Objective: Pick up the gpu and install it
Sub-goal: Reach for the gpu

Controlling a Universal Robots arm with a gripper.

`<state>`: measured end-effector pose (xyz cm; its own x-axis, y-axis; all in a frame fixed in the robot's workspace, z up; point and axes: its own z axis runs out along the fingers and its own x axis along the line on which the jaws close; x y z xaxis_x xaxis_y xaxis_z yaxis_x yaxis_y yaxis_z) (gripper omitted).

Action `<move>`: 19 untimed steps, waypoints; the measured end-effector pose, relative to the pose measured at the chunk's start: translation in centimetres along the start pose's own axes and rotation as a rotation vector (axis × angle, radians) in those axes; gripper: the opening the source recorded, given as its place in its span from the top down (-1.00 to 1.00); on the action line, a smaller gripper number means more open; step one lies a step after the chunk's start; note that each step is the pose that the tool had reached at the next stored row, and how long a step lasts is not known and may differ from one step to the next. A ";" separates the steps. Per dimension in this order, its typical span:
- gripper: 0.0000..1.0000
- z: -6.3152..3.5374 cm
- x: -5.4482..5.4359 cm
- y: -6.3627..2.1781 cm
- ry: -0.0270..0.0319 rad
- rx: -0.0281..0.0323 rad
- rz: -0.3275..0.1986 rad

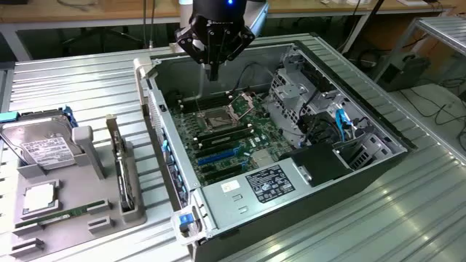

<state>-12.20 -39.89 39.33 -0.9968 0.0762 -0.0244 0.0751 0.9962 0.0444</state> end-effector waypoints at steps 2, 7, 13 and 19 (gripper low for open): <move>0.79 0.00 0.0 0.00 0.0000 0.0000 0.000; 0.79 0.00 0.0 0.00 0.0000 0.0000 0.000; 0.79 -0.02 0.2 -0.07 0.0000 0.0002 0.000; 0.79 -0.11 2.7 -0.98 -0.0009 -0.0002 0.000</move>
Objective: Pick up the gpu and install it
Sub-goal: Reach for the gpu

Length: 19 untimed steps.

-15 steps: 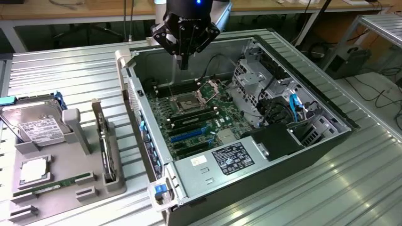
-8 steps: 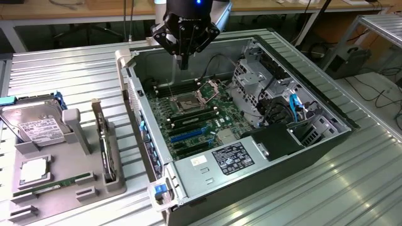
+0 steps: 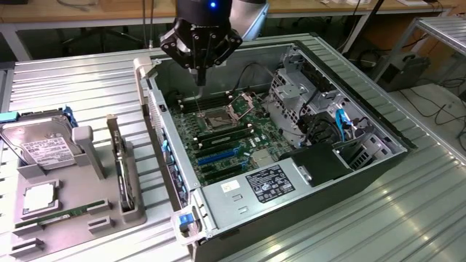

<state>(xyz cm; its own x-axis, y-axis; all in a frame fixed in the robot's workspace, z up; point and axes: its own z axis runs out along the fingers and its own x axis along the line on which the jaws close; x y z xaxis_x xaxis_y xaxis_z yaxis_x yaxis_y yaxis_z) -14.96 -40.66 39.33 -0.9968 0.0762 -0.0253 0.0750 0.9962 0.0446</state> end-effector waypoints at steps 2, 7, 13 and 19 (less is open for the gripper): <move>0.79 -0.05 0.9 -0.31 0.0000 0.0002 0.000; 0.79 -0.14 3.1 -1.17 -0.0002 0.0001 0.000; 0.79 -0.28 6.9 -2.72 -0.0003 0.0001 0.000; 0.79 -0.29 10.0 -3.93 -0.0002 0.0001 0.000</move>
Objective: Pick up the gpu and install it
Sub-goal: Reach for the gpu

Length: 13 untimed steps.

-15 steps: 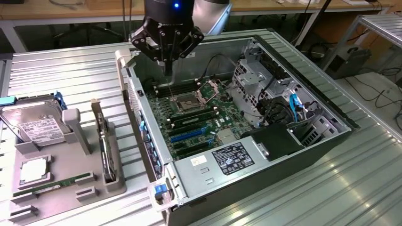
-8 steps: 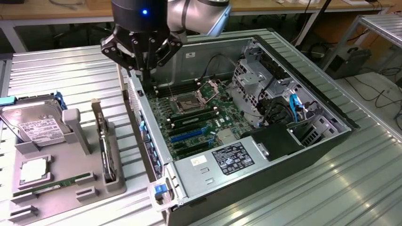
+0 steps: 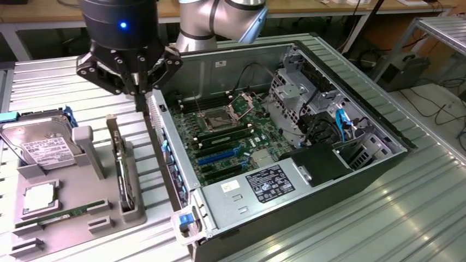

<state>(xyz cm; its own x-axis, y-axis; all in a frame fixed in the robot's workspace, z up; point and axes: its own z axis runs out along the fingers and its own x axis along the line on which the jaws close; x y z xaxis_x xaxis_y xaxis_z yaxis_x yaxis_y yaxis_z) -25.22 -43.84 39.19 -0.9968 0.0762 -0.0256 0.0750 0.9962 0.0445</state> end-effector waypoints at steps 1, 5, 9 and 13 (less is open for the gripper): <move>0.79 0.02 0.5 -0.17 0.0000 0.0000 0.000; 0.79 0.33 2.7 -0.71 -0.0001 0.0001 0.000; 0.79 0.70 4.4 -0.94 0.0000 0.0003 0.000; 0.79 0.72 4.5 -0.95 -0.0001 0.0003 0.000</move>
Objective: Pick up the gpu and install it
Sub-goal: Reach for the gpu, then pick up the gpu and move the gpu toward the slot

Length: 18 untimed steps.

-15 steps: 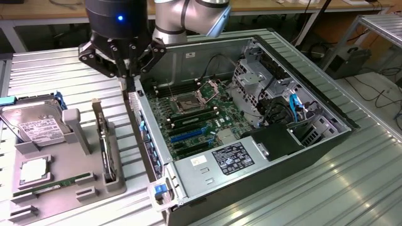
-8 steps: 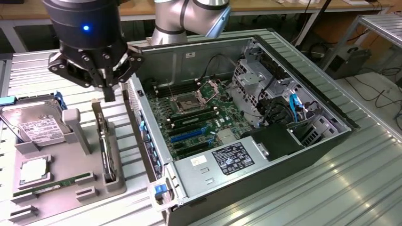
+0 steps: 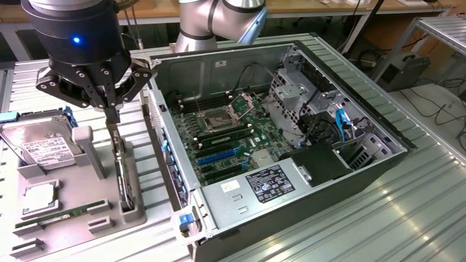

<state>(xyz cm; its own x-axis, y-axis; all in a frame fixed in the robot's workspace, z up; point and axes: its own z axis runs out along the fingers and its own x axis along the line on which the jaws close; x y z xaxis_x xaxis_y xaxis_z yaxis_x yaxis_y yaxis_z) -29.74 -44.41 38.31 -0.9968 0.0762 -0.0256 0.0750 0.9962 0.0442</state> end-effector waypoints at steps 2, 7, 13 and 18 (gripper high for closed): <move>0.79 0.00 0.0 0.00 0.0001 0.0001 0.000; 0.79 0.00 0.0 0.00 0.0001 0.0001 0.000; 0.79 0.02 0.0 0.00 0.0001 0.0001 0.000; 0.53 0.03 0.0 0.00 0.0001 0.0001 0.000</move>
<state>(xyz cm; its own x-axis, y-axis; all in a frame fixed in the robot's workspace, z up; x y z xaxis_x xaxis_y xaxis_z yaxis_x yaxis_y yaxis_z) -29.74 -44.41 38.28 -0.9968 0.0762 -0.0255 0.0751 0.9962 0.0441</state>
